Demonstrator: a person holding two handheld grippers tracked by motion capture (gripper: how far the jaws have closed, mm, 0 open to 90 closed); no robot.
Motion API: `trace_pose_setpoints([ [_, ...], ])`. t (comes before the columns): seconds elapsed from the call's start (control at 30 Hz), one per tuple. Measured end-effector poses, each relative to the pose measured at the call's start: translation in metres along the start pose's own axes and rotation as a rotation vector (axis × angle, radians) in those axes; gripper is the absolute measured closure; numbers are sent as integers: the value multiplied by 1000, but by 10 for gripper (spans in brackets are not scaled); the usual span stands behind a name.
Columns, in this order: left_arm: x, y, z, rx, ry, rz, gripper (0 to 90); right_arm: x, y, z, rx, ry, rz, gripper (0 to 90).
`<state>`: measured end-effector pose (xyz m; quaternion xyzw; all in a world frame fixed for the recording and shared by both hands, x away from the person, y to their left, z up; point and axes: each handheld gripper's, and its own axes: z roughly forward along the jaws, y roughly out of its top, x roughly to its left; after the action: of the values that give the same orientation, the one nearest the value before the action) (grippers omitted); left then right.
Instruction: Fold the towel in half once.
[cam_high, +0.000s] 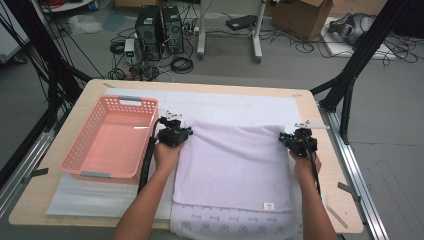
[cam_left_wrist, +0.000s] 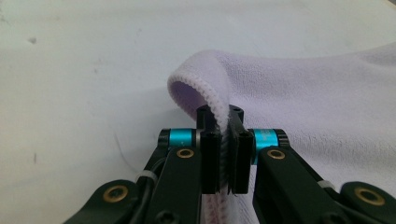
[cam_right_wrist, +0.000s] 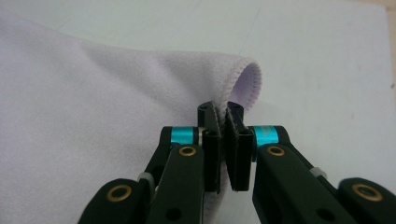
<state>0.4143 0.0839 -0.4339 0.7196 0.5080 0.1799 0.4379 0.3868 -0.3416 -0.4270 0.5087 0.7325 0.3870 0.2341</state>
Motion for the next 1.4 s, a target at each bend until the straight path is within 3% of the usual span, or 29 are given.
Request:
trace_pose_setpoints([
  [0.07, 4, 5, 6, -15, 2, -18, 856, -4, 7, 7, 3, -6, 7, 864],
  [0.17, 8, 14, 15, -25, 14, -13, 856, -8, 16, 16, 2, -21, 2, 864],
  [0.27, 13, 26, 23, -20, 15, -10, 856, -12, 23, 25, 0, -24, 27, 863],
  [0.33, 16, 30, 26, -46, 15, -24, 855, -14, 26, 29, -22, -30, 16, 863],
  [0.4, 17, 33, 30, -46, 19, -8, 855, -16, 28, 35, -10, -41, 5, 863],
  [0.57, 18, 33, 34, -49, 23, -15, 841, -18, 32, 44, -21, -47, 5, 858],
  [0.63, 17, 32, 34, -33, 21, -13, 734, -17, 31, 46, -22, -56, 24, 809],
  [0.7, 15, 30, 31, -30, 6, -19, 633, -18, 29, 47, -22, -53, 55, 691],
  [0.77, 12, 27, 27, -27, -4, -18, 565, -17, 28, 45, -10, -40, 70, 667],
  [0.93, 4, 22, 18, 7, -31, 15, 514, -13, 28, 33, -17, -25, 69, 630],
  [1.0, -1, 19, 12, -24, -35, 34, 516, -12, 26, 27, -12, -16, 57, 630],
  [1.17, -9, 11, 2, -24, -61, 50, 528, -9, 22, 13, 11, 9, 75, 639],
  [1.4, -11, -10, -14, -20, -87, 28, 528, 7, 26, -8, 17, 32, 9, 658],
])
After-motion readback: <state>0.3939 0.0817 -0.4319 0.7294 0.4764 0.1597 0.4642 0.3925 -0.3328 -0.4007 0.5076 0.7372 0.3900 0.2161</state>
